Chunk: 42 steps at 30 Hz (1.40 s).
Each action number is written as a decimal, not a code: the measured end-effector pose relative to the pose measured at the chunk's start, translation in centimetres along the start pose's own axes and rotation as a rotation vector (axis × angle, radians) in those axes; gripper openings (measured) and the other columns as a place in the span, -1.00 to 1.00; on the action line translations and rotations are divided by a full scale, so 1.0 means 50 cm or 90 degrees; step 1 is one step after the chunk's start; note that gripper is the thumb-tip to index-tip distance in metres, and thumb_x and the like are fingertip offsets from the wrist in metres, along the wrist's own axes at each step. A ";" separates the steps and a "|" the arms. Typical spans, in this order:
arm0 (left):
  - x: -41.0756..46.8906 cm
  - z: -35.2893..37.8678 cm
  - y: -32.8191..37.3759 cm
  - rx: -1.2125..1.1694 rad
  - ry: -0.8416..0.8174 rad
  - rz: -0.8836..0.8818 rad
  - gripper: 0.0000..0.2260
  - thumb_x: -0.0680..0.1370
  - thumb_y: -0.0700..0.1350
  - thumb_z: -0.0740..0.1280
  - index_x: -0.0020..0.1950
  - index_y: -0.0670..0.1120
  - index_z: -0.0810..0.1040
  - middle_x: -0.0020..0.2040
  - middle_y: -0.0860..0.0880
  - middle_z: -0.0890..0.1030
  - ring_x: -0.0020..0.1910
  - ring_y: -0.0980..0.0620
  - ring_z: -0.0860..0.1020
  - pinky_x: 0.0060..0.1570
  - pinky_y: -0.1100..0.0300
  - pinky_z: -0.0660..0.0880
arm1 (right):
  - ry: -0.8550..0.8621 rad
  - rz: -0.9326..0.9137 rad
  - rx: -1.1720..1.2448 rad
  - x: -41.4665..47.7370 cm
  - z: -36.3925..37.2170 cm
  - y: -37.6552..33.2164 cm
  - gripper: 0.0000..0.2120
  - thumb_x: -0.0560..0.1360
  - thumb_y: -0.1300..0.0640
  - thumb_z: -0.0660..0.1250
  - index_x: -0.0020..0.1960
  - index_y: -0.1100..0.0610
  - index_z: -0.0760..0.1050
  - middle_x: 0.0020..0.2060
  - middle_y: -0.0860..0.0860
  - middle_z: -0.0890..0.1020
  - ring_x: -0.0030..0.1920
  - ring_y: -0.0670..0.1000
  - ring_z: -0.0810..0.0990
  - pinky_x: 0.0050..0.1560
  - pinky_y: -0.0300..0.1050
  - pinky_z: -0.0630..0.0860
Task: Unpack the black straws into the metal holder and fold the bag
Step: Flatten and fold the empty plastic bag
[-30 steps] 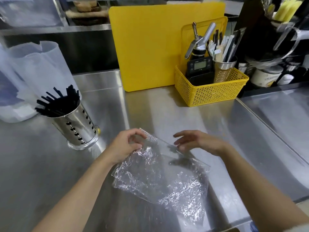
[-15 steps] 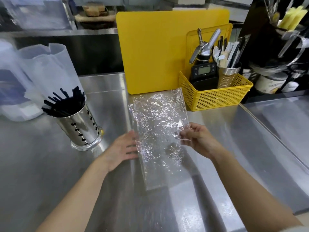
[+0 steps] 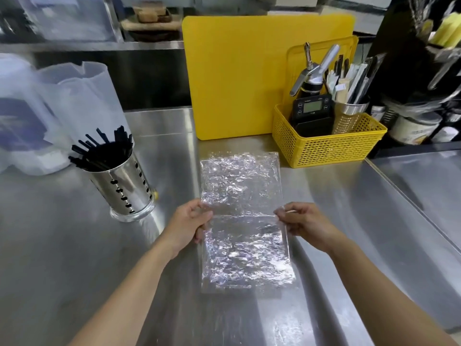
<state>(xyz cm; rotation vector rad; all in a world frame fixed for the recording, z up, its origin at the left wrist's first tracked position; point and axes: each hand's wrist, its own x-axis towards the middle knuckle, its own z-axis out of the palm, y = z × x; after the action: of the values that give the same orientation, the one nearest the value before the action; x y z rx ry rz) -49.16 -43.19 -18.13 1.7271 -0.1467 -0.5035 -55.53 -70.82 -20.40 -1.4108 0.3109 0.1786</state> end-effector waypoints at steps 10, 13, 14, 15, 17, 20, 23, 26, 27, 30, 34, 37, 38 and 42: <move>-0.006 0.017 -0.008 -0.114 0.043 0.041 -0.62 0.45 -0.44 0.16 -0.35 -0.10 0.65 -0.31 0.02 0.65 -0.19 0.00 0.48 -0.18 0.17 0.36 | -0.022 0.033 0.152 -0.007 -0.006 0.018 -0.78 0.29 0.37 0.19 -0.30 0.25 0.61 -0.31 0.09 0.68 -0.40 0.01 0.57 -0.41 -0.26 0.49; -0.014 0.017 -0.013 -0.221 -0.007 -0.018 -0.79 0.41 -0.17 0.21 -0.21 -0.12 0.65 -0.14 -0.06 0.63 -0.16 -0.10 0.47 -0.23 0.09 0.37 | -0.051 0.029 0.157 -0.012 0.001 0.020 -0.82 0.28 0.25 0.30 -0.14 0.21 0.61 -0.20 0.09 0.63 -0.35 0.03 0.55 -0.39 -0.21 0.44; -0.016 0.020 -0.017 -0.227 -0.020 -0.038 -0.78 0.37 -0.08 0.23 -0.14 -0.10 0.64 -0.06 -0.08 0.60 -0.12 -0.12 0.49 -0.19 0.05 0.39 | -0.048 0.015 0.151 -0.012 0.005 0.021 -0.78 0.28 0.29 0.33 -0.08 0.18 0.60 -0.17 0.09 0.60 -0.33 0.03 0.55 -0.36 -0.19 0.44; -0.018 0.022 -0.021 -0.203 -0.024 -0.049 -0.76 0.35 -0.03 0.28 -0.06 -0.06 0.62 0.03 -0.08 0.57 -0.05 -0.12 0.50 -0.11 0.01 0.41 | -0.044 -0.006 0.146 -0.010 0.007 0.025 -0.69 0.29 0.38 0.34 -0.01 0.16 0.58 -0.15 0.10 0.58 -0.30 0.04 0.56 -0.34 -0.19 0.47; -0.020 0.024 -0.029 -0.107 -0.016 -0.036 -0.60 0.32 -0.06 0.42 0.15 0.06 0.51 0.23 -0.04 0.47 0.21 -0.06 0.44 0.19 -0.03 0.40 | -0.029 -0.024 0.155 -0.006 0.019 0.029 -0.50 0.30 0.51 0.31 0.14 0.11 0.51 -0.14 0.11 0.59 -0.24 0.05 0.60 -0.24 -0.20 0.58; -0.027 0.023 -0.032 -0.100 0.013 -0.034 -0.21 0.31 -0.32 0.50 0.37 0.19 0.23 0.39 -0.04 0.31 0.38 -0.03 0.28 0.35 -0.09 0.30 | 0.010 -0.022 0.157 -0.015 0.042 0.028 -0.61 0.23 0.47 0.39 0.02 0.23 0.55 -0.21 0.13 0.63 -0.24 0.04 0.65 -0.20 -0.22 0.59; -0.029 0.020 -0.043 -0.140 0.052 -0.090 -0.26 0.34 -0.33 0.47 0.41 -0.01 0.21 0.32 -0.15 0.39 0.28 -0.12 0.42 0.24 -0.04 0.43 | 0.059 0.001 0.100 -0.037 0.064 0.032 -0.90 0.30 0.42 0.39 -0.33 0.26 0.57 -0.37 0.14 0.60 -0.27 0.05 0.59 -0.18 -0.23 0.53; -0.038 0.020 -0.045 -0.141 0.002 -0.104 -0.82 0.42 -0.31 0.40 -0.03 -0.25 0.46 -0.03 -0.23 0.49 -0.10 -0.08 0.48 -0.33 0.25 0.52 | 0.121 0.009 0.111 -0.069 0.085 0.043 -0.88 0.42 0.37 0.33 -0.27 0.22 0.49 -0.29 0.16 0.52 -0.23 0.08 0.50 -0.15 -0.12 0.45; -0.043 0.023 -0.045 -0.128 -0.006 -0.100 -0.91 0.45 -0.30 0.37 -0.13 -0.23 0.46 -0.11 -0.21 0.47 -0.15 -0.06 0.44 -0.38 0.26 0.46 | 0.142 0.007 0.093 -0.083 0.096 0.045 -0.89 0.45 0.33 0.31 -0.22 0.18 0.47 -0.28 0.13 0.53 -0.25 0.05 0.50 -0.22 -0.14 0.46; -0.062 0.034 -0.050 -0.077 -0.033 -0.096 -0.88 0.54 -0.20 0.29 -0.17 -0.09 0.40 -0.23 -0.08 0.42 -0.30 0.04 0.38 -0.44 0.27 0.42 | 0.250 -0.003 -0.045 -0.126 0.129 0.054 -0.87 0.53 0.19 0.23 -0.20 0.08 0.37 -0.33 0.02 0.50 -0.38 -0.04 0.47 -0.41 -0.23 0.38; -0.090 0.069 -0.061 0.047 -0.064 -0.033 -0.92 0.57 -0.10 0.24 -0.02 -0.10 0.43 -0.15 -0.03 0.44 -0.22 0.06 0.41 -0.34 0.35 0.41 | 0.429 -0.077 -0.148 -0.181 0.150 0.078 -0.82 0.56 0.14 0.15 -0.22 0.05 0.28 -0.41 0.07 0.47 -0.43 0.05 0.42 -0.43 -0.15 0.32; -0.107 0.108 -0.065 0.088 -0.088 -0.007 -0.78 0.58 -0.11 0.22 0.17 -0.18 0.40 0.00 -0.08 0.49 -0.08 0.00 0.46 -0.17 0.18 0.38 | 0.491 -0.073 -0.132 -0.232 0.147 0.097 -0.83 0.56 0.11 0.14 -0.21 -0.02 0.28 -0.46 0.02 0.46 -0.50 0.03 0.40 -0.49 -0.18 0.28; -0.115 0.122 -0.063 0.097 -0.096 0.007 -0.79 0.58 -0.11 0.21 0.16 -0.19 0.40 -0.01 -0.09 0.50 -0.09 -0.01 0.45 -0.16 0.14 0.37 | 0.506 -0.065 -0.126 -0.251 0.141 0.101 -0.83 0.56 0.11 0.14 -0.21 -0.03 0.28 -0.47 0.01 0.46 -0.53 0.00 0.39 -0.52 -0.20 0.28; -0.137 0.186 -0.048 0.122 -0.133 0.052 -0.83 0.57 -0.12 0.23 0.05 -0.21 0.40 -0.02 -0.16 0.55 -0.04 -0.08 0.51 0.09 -0.11 0.43 | 0.552 -0.050 -0.094 -0.320 0.091 0.101 -0.85 0.54 0.13 0.22 -0.19 0.05 0.32 -0.50 0.02 0.43 -0.57 -0.04 0.35 -0.55 -0.21 0.28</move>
<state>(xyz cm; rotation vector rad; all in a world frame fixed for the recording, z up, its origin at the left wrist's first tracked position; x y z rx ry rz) -59.51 -48.55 -20.01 1.8443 -0.4247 -0.6254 -71.71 -64.59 -19.47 -1.5851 0.9644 -0.5048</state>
